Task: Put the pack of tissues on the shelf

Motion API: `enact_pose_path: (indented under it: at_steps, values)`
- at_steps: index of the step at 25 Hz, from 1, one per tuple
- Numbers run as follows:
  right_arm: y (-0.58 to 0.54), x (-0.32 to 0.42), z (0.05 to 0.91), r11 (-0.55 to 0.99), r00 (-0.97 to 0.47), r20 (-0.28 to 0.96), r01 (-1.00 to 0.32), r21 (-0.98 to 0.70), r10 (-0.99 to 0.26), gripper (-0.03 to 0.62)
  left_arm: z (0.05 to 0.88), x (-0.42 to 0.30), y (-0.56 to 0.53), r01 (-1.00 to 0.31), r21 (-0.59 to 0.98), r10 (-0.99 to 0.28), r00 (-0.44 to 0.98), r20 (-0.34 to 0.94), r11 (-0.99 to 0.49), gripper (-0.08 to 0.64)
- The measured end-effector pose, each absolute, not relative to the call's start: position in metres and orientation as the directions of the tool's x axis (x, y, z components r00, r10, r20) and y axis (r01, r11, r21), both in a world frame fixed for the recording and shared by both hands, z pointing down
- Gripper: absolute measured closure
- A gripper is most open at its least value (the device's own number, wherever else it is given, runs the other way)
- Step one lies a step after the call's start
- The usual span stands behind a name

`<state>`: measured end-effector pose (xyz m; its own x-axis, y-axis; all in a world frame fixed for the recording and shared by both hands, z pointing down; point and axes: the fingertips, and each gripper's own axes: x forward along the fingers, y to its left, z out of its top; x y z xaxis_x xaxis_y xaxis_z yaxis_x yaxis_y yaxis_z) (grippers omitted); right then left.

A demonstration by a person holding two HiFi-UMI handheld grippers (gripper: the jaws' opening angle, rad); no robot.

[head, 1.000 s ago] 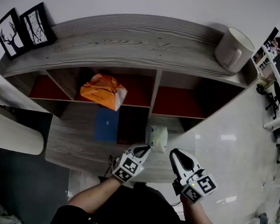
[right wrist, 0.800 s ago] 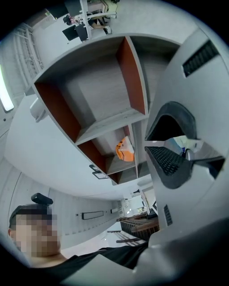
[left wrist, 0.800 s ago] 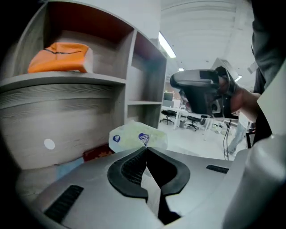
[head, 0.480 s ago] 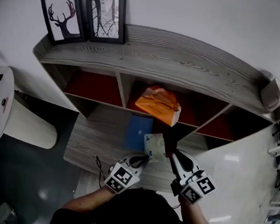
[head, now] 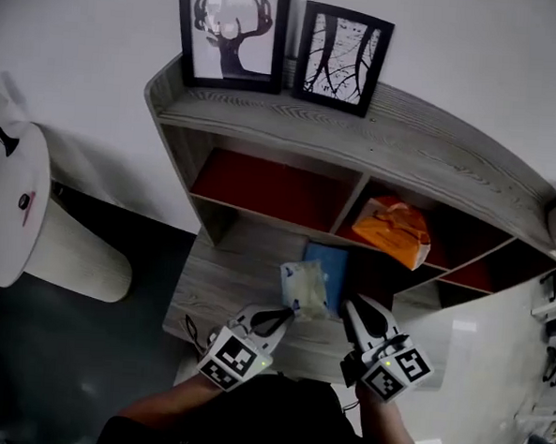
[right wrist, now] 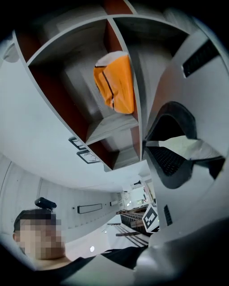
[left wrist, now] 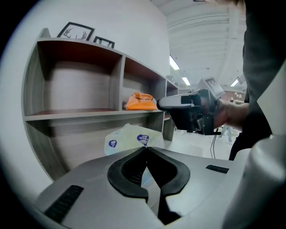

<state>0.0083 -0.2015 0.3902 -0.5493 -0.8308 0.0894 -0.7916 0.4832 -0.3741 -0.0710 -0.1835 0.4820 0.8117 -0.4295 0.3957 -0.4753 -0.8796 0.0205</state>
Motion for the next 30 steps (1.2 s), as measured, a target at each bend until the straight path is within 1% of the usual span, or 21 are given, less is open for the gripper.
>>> enact_pose_path:
  at_steps: [7,12,17,20,25,30]
  values:
    - [-0.209,-0.048,0.388,0.514,-0.578,0.107,-0.785,-0.346,-0.809,0.548,0.447,-0.153,-0.199,-0.547,0.026,-0.505,0.788,0.352,-0.837,0.546]
    - [-0.216,-0.066,0.389,0.567,-0.626,0.139,-0.763,-0.31,-0.767,0.548,0.423,-0.187,-0.217,-0.641,0.019,-0.606,0.734,0.305,-0.767,0.546]
    - [-0.225,-0.073,0.382,0.603,-0.66,0.111,-0.733,-0.316,-0.743,0.548,0.393,-0.198,-0.229,-0.69,-0.003,-0.668,0.698,0.258,-0.723,0.546]
    - [-0.228,-0.071,0.385,0.61,-0.669,0.128,-0.728,-0.312,-0.733,0.548,0.376,-0.197,-0.24,-0.704,-0.02,-0.69,0.689,0.222,-0.71,0.546]
    - [-0.233,-0.063,0.379,0.616,-0.675,0.118,-0.72,-0.321,-0.728,0.548,0.353,-0.189,-0.256,-0.701,-0.011,-0.688,0.698,0.2,-0.713,0.546]
    - [-0.237,-0.056,0.379,0.613,-0.676,0.122,-0.719,-0.327,-0.727,0.548,0.342,-0.175,-0.274,-0.695,-0.035,-0.688,0.701,0.187,-0.718,0.546]
